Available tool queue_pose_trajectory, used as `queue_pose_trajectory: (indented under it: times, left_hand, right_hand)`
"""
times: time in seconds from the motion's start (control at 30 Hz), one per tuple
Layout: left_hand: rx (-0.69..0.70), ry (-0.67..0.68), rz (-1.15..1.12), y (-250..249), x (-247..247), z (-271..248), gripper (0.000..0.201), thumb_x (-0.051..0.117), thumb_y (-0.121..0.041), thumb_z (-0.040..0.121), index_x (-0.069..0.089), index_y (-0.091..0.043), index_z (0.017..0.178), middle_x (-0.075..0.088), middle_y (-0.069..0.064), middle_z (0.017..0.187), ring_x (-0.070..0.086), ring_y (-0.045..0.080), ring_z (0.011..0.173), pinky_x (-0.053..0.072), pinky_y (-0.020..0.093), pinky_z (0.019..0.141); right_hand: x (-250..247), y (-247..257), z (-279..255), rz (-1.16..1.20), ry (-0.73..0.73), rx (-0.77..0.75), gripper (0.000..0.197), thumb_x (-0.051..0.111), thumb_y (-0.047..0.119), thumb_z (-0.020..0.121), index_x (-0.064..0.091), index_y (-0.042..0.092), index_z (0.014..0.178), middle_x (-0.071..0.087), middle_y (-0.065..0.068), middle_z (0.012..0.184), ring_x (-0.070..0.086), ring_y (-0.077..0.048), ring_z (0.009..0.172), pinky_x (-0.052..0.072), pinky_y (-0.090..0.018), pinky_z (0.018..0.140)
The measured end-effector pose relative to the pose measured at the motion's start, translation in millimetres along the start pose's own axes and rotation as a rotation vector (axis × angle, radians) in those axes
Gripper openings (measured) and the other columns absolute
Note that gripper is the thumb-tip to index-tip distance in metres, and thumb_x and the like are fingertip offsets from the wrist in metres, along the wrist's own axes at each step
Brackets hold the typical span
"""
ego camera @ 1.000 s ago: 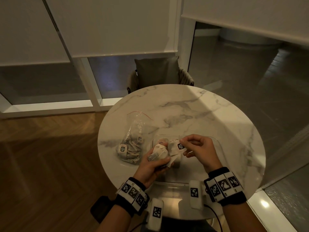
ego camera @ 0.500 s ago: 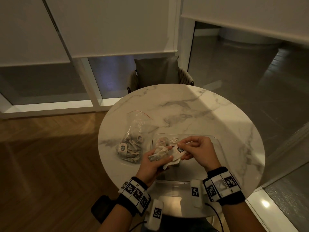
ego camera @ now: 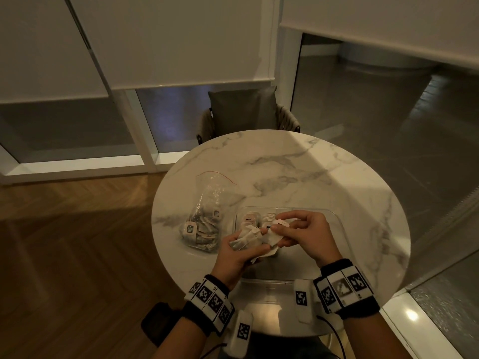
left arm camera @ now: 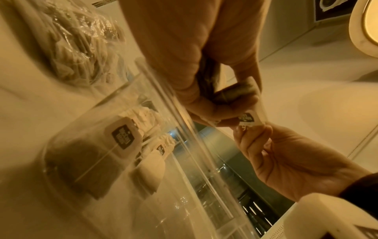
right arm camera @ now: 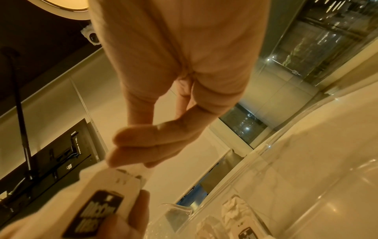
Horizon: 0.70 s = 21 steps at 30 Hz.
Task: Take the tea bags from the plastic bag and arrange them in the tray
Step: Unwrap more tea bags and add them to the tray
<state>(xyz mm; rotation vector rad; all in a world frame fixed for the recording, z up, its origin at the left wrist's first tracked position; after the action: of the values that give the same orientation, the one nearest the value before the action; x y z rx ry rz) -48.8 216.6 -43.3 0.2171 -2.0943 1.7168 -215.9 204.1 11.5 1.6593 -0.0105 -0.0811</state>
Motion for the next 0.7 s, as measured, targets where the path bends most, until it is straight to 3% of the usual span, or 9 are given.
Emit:
queue_pose_trajectory:
  times: [0.07,0.23,0.37,0.57,0.7]
  left_hand:
    - [0.017,-0.020,-0.013,-0.2,-0.9,0.2,0.042,0.079,0.000,0.067,0.071,-0.002,0.109,0.074,0.010,0.087,0.069,0.013,0.075,0.051,0.022,0.056]
    - [0.040,-0.051,-0.001,-1.6,0.6,-1.2,0.028,0.077,-0.008,0.064,0.073,-0.007,0.092,0.074,0.008,0.079,0.070,0.013,0.068,0.050,0.021,0.053]
    - [0.043,-0.064,-0.011,-2.0,0.3,-1.0,0.045,0.080,-0.022,0.055,0.073,-0.002,0.094,0.072,0.010,0.077,0.068,0.012,0.064,0.049,0.021,0.050]
    - [0.052,0.013,0.010,-2.0,0.3,-2.6,0.040,0.080,-0.001,0.064,0.073,-0.003,0.104,0.074,0.011,0.086,0.067,0.012,0.069,0.050,0.021,0.056]
    - [0.065,0.017,0.019,-4.4,1.3,-2.5,0.039,0.079,0.003,0.065,0.074,-0.006,0.102,0.075,0.013,0.091,0.070,0.015,0.076,0.052,0.022,0.059]
  right_hand:
    - [2.4,-0.2,-0.1,0.012,0.017,0.012,0.028,0.083,-0.002,0.070,0.073,0.001,0.095,0.069,-0.027,0.070,0.069,-0.026,0.052,0.058,-0.025,0.055]
    - [6.3,1.8,-1.8,0.025,0.048,0.015,0.027,0.081,-0.004,0.071,0.072,0.000,0.096,0.072,-0.016,0.064,0.068,-0.023,0.050,0.058,-0.024,0.054]
    - [4.8,0.5,-1.6,0.022,0.037,0.018,0.026,0.082,-0.003,0.071,0.072,0.000,0.096,0.071,-0.014,0.063,0.068,-0.022,0.049,0.057,-0.024,0.053]
    - [1.3,-3.0,-0.4,0.006,0.003,0.016,0.024,0.082,-0.003,0.071,0.074,0.000,0.093,0.069,-0.013,0.059,0.068,-0.021,0.051,0.055,-0.023,0.052]
    - [4.0,-4.1,0.3,0.021,0.011,0.017,0.025,0.081,-0.006,0.070,0.074,-0.001,0.093,0.069,-0.012,0.059,0.068,-0.021,0.052,0.056,-0.023,0.052]
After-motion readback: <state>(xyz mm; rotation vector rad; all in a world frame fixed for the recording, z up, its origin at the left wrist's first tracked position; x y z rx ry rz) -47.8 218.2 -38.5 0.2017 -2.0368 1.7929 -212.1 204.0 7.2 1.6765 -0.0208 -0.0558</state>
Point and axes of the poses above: each hand's wrist, its own z-axis towards the middle knuckle, its own x-axis out of the palm, y = z × x, the point moved 6 cm from there along z, towards the middle knuckle
